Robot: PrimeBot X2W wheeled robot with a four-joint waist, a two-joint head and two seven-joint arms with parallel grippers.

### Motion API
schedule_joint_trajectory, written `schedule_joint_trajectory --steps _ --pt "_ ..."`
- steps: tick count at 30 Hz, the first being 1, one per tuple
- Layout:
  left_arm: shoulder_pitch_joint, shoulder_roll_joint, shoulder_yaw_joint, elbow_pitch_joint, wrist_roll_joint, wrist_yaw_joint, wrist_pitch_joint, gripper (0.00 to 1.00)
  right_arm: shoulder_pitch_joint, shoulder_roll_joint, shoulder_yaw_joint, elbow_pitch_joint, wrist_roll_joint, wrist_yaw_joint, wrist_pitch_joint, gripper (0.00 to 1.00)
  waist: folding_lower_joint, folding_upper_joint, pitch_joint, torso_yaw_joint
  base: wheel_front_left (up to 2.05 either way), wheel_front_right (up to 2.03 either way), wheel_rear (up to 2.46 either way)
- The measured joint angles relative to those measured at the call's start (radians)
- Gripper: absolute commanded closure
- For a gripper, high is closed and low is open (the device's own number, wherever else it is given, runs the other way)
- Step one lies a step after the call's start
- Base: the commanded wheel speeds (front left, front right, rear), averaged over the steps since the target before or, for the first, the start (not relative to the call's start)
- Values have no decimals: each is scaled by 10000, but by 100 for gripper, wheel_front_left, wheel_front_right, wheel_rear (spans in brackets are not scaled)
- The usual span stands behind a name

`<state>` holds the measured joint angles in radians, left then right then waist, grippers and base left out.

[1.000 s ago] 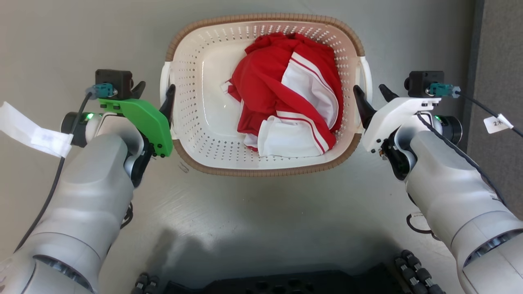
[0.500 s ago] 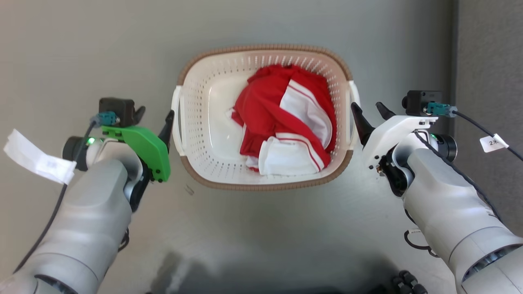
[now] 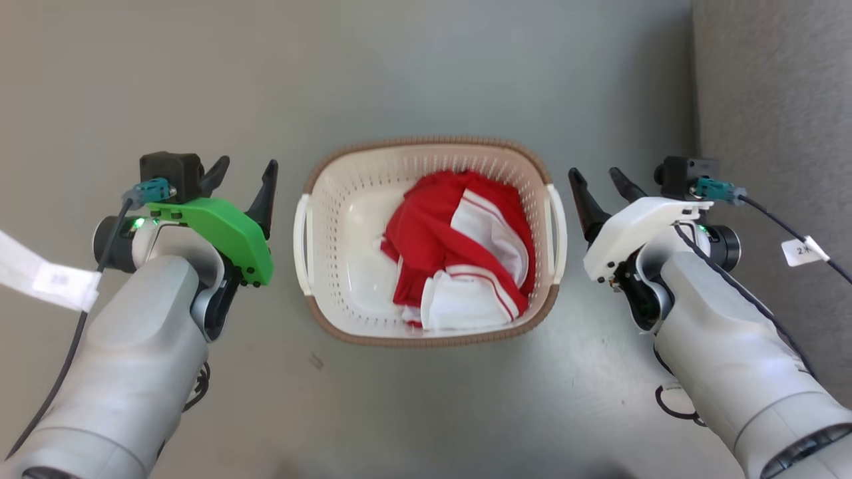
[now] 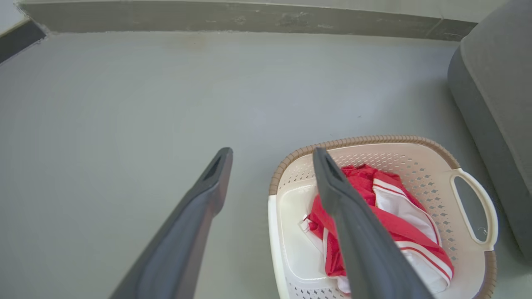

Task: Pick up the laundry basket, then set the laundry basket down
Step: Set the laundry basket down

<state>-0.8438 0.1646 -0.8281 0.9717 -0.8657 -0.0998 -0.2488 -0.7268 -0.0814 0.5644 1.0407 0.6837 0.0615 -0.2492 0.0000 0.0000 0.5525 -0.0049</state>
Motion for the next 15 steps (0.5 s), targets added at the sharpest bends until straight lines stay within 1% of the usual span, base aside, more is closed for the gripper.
schedule_joint_trajectory --steps 2,5,6,10,15 --pt "174 104 244 -389 198 128 0 0 157 -77 -125 -330 -82 -35 0 0 0 0 -257 -9 0 0 0" --pt "533 244 562 -859 336 307 0 0 351 -178 -313 -830 -234 -207 -10 0 0 0 -641 -24 0 0 0" --pt "674 291 665 -1045 391 357 0 0 426 -188 -355 -982 -291 -217 -12 0 0 0 -768 -30 0 0 0" --pt "1201 472 1049 -1733 840 577 0 0 842 -240 -462 -1578 -635 -468 -12 0 0 0 -1290 -61 0 0 0" --pt "1948 562 1519 -2531 1137 838 0 0 1457 -382 -633 -2178 -926 -631 -12 0 0 0 -1960 -109 0 0 0"
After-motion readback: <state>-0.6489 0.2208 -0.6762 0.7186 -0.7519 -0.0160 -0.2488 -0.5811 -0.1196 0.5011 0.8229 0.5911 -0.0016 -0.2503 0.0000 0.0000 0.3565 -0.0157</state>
